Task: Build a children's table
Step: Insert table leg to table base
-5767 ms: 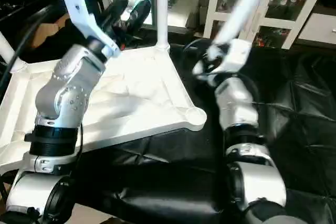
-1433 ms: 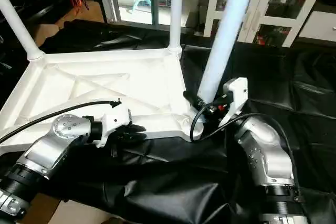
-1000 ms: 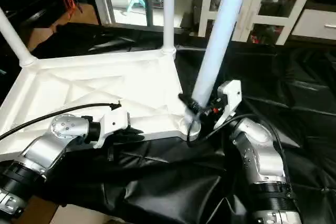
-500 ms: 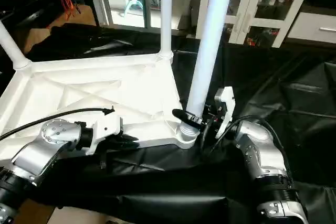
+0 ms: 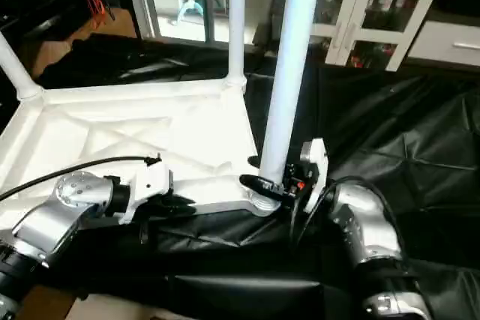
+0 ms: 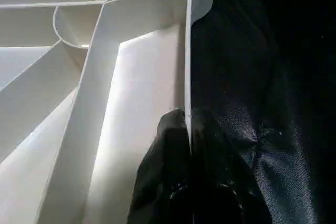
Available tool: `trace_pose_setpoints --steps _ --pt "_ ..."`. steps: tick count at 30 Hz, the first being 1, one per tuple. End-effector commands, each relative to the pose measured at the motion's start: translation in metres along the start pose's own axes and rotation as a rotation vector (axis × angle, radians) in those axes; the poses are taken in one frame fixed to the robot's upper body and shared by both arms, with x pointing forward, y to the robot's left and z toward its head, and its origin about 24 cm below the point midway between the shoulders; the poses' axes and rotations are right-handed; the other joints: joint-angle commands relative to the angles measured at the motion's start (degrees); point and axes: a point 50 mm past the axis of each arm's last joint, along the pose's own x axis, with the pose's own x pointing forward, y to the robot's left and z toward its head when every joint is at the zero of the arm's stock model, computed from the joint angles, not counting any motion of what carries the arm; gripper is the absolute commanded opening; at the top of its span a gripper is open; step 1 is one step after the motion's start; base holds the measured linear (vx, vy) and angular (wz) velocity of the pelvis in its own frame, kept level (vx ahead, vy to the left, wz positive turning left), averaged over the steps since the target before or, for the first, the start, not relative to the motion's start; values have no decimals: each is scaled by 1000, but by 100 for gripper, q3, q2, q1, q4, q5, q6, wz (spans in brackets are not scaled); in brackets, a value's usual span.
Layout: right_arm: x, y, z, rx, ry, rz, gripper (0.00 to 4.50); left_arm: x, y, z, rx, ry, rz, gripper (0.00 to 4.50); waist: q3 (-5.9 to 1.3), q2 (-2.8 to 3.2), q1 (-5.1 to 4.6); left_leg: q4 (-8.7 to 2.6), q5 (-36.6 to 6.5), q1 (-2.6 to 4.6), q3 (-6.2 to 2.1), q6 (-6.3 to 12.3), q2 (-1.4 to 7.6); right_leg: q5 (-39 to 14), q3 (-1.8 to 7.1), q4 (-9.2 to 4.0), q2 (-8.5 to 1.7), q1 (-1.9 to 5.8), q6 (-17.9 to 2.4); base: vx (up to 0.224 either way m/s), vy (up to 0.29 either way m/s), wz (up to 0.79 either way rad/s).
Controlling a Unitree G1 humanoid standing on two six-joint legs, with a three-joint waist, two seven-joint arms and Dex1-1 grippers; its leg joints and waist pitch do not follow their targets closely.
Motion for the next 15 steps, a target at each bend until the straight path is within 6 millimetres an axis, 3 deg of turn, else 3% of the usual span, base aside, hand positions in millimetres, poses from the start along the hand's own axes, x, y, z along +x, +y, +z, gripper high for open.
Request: trace_pose_setpoints --steps 1,9,13,15 --pt "-1 -2 -12 11 32 -52 197 -4 -2 -9 -27 41 -5 0 -377 -32 26 -339 825 172 -117 1103 277 2096 191 -298 -442 320 -1779 0 0 0" --pt "8 1 -26 47 17 -65 197 -5 -1 -9 -29 42 -5 0 -321 -26 2 -386 540 178 -116 1036 283 1806 194 -346 -452 322 -1825 0 0 0" --pt "10 4 -33 68 39 -36 197 -6 0 -9 -28 43 0 0 -285 -30 -33 -445 121 217 -115 839 291 1300 203 -410 -462 351 -1855 0 0 0" --pt "7 5 -37 67 65 -16 197 -6 1 -9 -28 43 4 0 -295 -23 -44 -444 191 223 -121 832 293 1402 203 -401 -456 355 -1859 0 0 0"
